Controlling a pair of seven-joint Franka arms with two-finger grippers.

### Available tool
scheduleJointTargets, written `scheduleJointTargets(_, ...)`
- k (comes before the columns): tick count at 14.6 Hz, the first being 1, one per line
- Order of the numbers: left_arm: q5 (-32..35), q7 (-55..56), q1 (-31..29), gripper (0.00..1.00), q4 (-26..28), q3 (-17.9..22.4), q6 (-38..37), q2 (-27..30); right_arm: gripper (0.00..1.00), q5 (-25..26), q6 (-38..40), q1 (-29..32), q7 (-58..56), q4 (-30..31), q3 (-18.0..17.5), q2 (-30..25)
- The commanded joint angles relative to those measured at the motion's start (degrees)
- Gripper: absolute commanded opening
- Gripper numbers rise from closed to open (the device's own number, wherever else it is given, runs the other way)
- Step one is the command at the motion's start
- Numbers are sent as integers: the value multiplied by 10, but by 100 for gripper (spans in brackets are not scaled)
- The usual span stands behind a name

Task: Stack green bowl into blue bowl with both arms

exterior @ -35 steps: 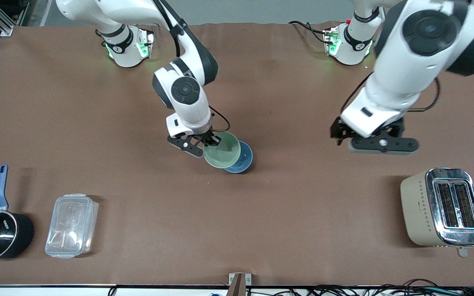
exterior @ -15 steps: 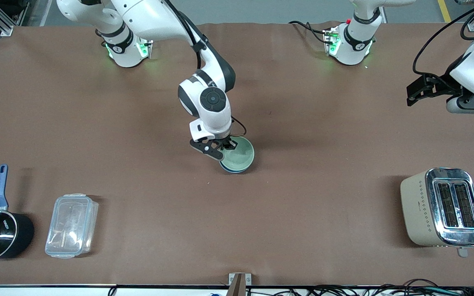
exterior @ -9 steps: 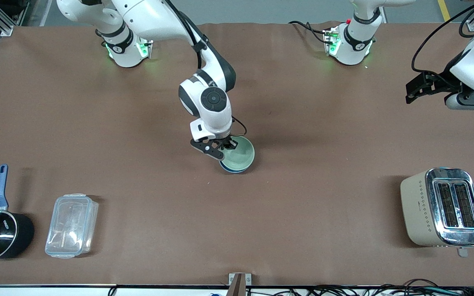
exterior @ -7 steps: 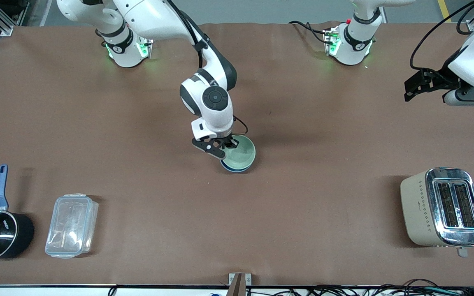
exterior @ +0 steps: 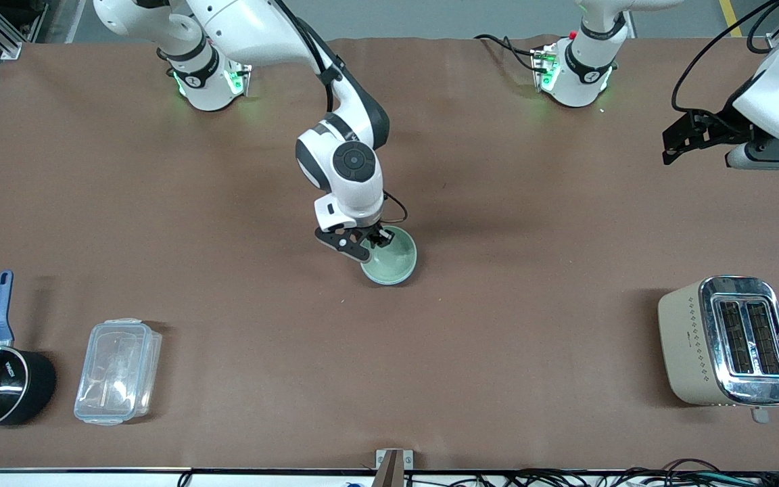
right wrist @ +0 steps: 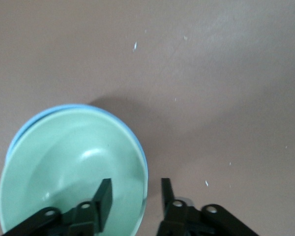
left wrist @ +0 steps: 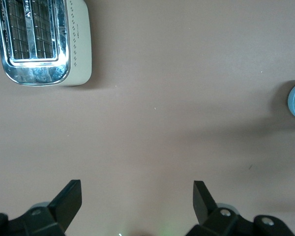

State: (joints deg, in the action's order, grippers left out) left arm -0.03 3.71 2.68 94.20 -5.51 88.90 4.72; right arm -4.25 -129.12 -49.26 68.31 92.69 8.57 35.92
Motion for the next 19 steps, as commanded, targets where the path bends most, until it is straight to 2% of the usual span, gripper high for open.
scheduleJointTargets(1, -13, 1, -7, 100, 10, -6, 7, 10, 95, 3, 13, 29, -19, -13, 0, -20)
scheduleJointTargets(4, -12, 1, -7, 100, -1, -6, 7, 5, 96, 4, 69, 57, -97, -10, 14, -75)
scheduleJointTargets(12, -9, -8, -8, 100, -2, -6, 6, 3, 100, 6, 237, 182, -398, -8, 88, -224)
scheduleJointTargets(17, -6, -5, -5, 100, -24, -6, 4, -14, 100, 41, 335, 295, -548, -13, 82, -316)
scheduleJointTargets(18, -6, -5, -4, 100, -26, -6, 1, -15, 100, 41, 354, 322, -577, -13, 75, -334)
scheduleJointTargets(19, -6, -5, -4, 100, -26, -6, 1, -16, 100, 41, 374, 373, -620, -13, 53, -358)
